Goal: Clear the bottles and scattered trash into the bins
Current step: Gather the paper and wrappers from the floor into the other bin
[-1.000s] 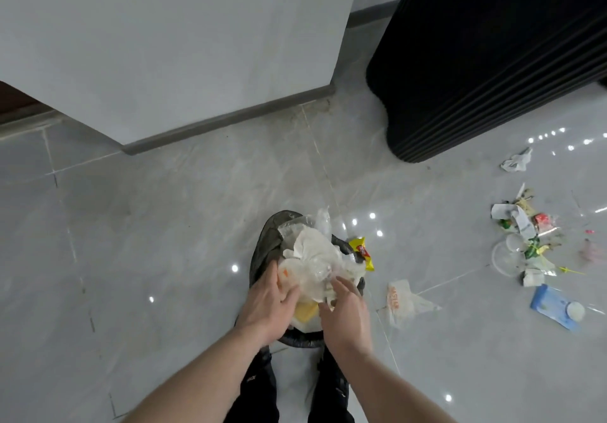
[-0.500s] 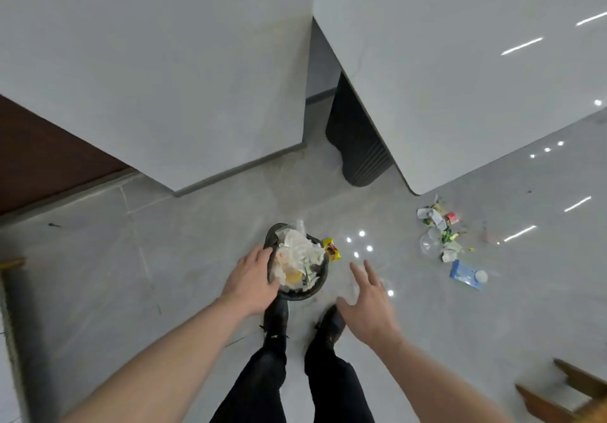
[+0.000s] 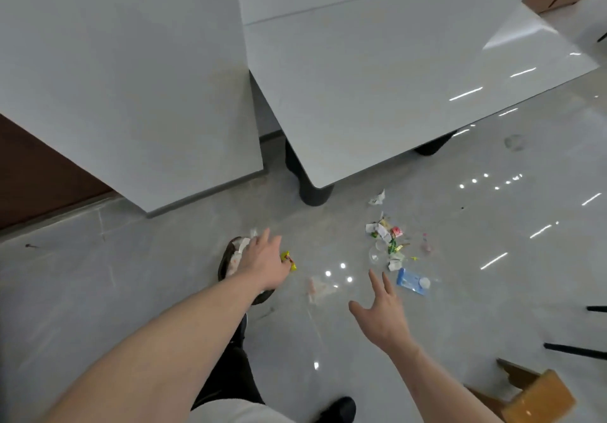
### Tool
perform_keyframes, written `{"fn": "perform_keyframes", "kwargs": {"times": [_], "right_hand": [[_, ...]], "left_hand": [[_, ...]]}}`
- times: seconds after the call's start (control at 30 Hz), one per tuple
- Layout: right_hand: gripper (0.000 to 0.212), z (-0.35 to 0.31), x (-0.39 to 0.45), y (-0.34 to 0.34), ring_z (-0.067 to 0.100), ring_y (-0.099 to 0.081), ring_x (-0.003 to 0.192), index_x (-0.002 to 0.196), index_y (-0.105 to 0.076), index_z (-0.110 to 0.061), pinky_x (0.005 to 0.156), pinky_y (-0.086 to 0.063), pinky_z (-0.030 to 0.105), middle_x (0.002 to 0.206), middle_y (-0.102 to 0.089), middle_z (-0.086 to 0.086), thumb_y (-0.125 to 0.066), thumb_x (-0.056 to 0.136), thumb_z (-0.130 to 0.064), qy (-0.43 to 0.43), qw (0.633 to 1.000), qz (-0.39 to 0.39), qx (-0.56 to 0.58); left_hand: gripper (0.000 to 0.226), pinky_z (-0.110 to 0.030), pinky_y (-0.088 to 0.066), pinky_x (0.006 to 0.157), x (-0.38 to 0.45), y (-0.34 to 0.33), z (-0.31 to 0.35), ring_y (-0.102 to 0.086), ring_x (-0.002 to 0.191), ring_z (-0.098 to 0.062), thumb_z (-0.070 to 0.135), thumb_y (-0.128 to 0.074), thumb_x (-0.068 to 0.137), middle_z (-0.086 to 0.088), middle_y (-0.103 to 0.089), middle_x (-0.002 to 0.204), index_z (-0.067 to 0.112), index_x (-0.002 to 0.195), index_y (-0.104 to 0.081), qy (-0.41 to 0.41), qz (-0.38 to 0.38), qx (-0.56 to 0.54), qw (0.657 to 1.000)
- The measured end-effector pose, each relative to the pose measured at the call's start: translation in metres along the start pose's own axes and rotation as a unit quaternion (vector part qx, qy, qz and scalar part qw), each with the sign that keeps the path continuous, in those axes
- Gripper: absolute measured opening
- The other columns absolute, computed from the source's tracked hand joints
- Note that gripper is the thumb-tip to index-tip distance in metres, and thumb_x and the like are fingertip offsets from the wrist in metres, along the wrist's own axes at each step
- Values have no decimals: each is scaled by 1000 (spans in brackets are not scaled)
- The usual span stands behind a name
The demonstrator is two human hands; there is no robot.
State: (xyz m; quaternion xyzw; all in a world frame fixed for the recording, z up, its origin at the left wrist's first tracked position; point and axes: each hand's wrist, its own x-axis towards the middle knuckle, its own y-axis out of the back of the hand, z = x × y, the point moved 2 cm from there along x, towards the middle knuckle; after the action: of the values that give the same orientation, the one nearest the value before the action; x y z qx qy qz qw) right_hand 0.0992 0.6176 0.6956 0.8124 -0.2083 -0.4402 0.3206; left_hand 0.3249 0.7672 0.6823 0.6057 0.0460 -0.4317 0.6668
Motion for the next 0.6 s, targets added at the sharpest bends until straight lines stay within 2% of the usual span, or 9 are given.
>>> {"fn": "perform_keyframes", "kwargs": {"times": [0.1,0.3,0.47,0.6], "right_hand": [[88,60,-11,37,24,-8,154,159,-16,-27,122,-23,40,168,-5,2,-65,87,-42,31,999,-12,-43],[86,156,-25,112,29,0,154,158,-16,-25,123,-20,39,168,-2,5,-62,88,-43,48,993,-38,-104],[85,182,0,148,30,-1,154,159,-15,-25,123,-17,38,167,-4,7,-61,89,-43,71,990,-57,-110],[86,190,25,176,28,0,155,160,-14,-26,123,-18,38,168,-2,3,-60,90,-44,87,988,-71,-110]], "left_hand": [[63,-42,-26,118,-24,-32,61,-22,148,-33,44,-51,95,-6,-11,167,23,153,-34,1,-4,-12,1000],[66,-45,-25,120,-70,-91,154,-20,150,-33,46,-50,94,-5,-8,168,21,154,-33,17,-7,-6,1000],[70,-45,-28,118,-73,-116,198,-25,148,-31,60,-49,92,-4,-11,167,24,151,-37,72,-7,-38,997],[59,-44,-29,117,-43,-122,235,-28,146,-33,50,-47,94,-8,-14,166,20,144,-43,86,-25,-23,996]]}}
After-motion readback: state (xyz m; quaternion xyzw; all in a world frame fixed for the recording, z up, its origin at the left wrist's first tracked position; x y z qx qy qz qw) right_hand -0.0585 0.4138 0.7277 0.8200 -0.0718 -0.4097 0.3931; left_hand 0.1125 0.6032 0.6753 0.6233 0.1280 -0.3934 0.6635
